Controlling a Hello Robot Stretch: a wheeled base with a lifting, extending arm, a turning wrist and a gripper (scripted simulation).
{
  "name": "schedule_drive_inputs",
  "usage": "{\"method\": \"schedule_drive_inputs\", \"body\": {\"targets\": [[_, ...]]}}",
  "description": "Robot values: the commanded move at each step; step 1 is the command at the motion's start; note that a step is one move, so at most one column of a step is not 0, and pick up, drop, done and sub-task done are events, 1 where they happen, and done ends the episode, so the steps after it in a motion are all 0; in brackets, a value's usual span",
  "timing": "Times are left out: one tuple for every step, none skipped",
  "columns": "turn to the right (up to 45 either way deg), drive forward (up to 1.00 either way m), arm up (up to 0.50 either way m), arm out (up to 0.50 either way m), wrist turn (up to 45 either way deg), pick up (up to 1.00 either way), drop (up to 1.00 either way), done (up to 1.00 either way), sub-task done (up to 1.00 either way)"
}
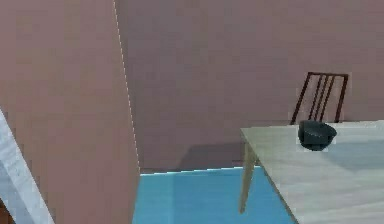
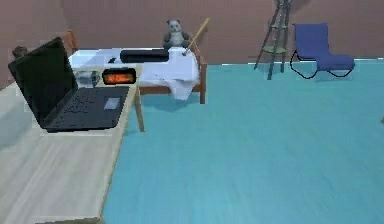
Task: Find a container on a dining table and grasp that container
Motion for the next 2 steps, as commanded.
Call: {"method": "schedule_drive_inputs", "body": {"targets": [[0.0, 1.0, 0.0, 0.0, 0.0, 0.0, 0.0, 0.0, 0.0], [3.0, 0.0, 0.0, 0.0, 0.0, 0.0, 0.0, 0.0, 0.0]]}}
